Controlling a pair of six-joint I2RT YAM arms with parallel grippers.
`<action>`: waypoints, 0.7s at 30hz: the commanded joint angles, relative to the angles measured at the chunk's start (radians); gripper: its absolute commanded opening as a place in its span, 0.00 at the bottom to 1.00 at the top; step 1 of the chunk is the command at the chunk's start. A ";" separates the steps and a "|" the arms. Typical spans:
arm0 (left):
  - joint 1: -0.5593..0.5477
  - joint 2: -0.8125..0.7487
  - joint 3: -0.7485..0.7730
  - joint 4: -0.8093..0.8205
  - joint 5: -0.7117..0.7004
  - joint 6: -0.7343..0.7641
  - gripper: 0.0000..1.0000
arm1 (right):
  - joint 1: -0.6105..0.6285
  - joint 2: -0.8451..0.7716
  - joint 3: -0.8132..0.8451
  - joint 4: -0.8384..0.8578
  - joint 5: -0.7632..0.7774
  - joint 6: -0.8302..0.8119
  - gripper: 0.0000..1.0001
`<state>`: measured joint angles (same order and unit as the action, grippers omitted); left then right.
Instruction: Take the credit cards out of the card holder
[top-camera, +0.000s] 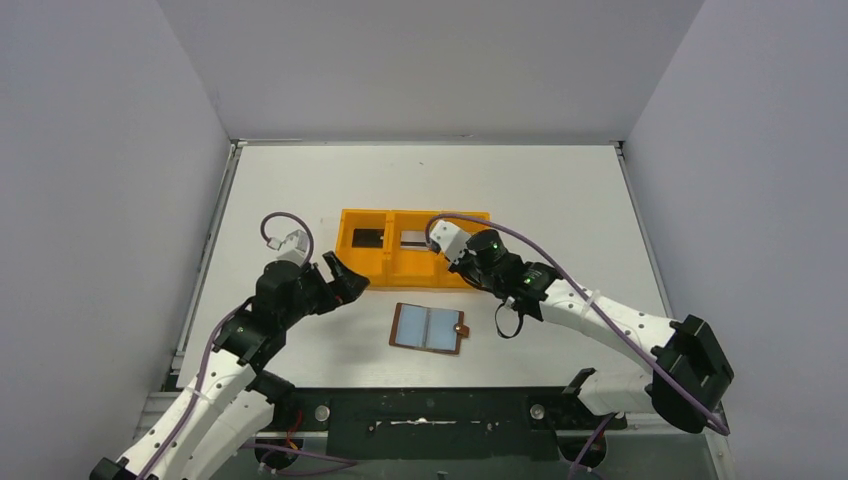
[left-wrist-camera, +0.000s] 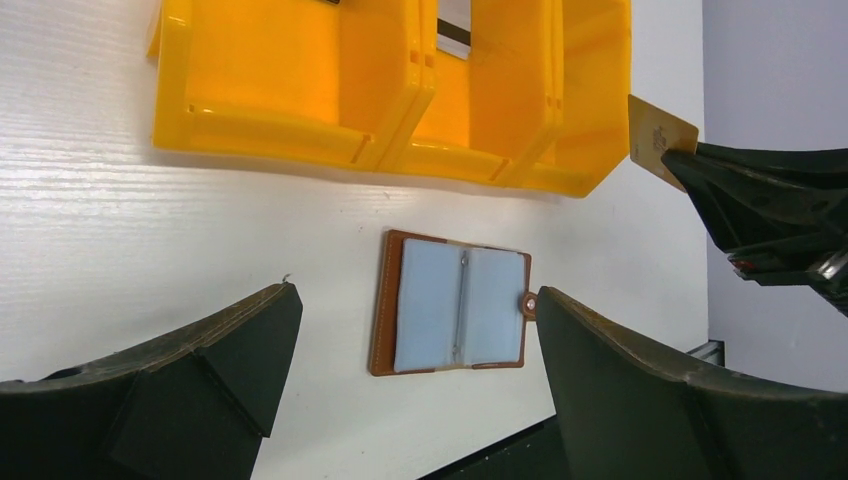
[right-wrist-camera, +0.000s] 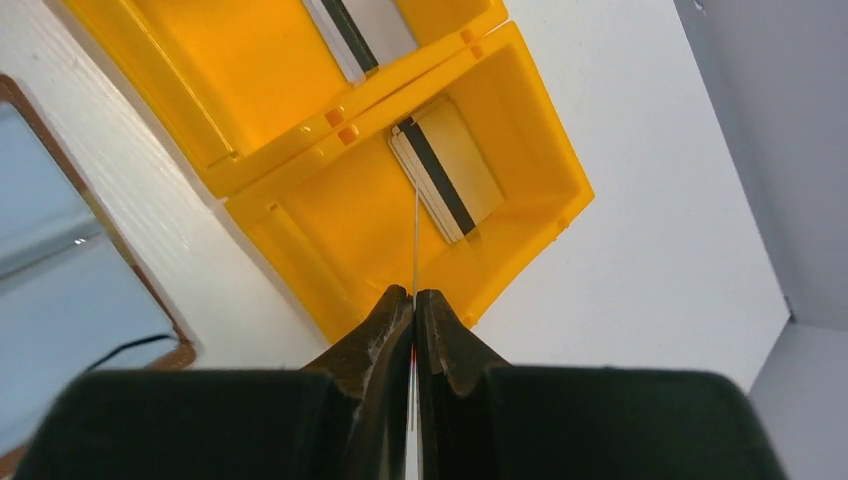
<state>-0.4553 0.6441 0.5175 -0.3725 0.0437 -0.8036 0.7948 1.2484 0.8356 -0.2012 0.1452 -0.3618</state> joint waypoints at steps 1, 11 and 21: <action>0.008 0.018 0.000 0.036 0.045 -0.005 0.89 | 0.002 0.041 0.034 0.037 0.016 -0.226 0.00; 0.009 0.013 -0.011 0.023 0.075 -0.008 0.88 | -0.037 0.170 0.059 0.101 -0.063 -0.416 0.00; 0.012 -0.017 -0.007 -0.008 0.055 0.004 0.83 | -0.087 0.291 0.133 0.088 -0.104 -0.522 0.00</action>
<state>-0.4500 0.6407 0.4992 -0.3862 0.0978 -0.8078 0.7341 1.5021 0.8993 -0.1581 0.0551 -0.8169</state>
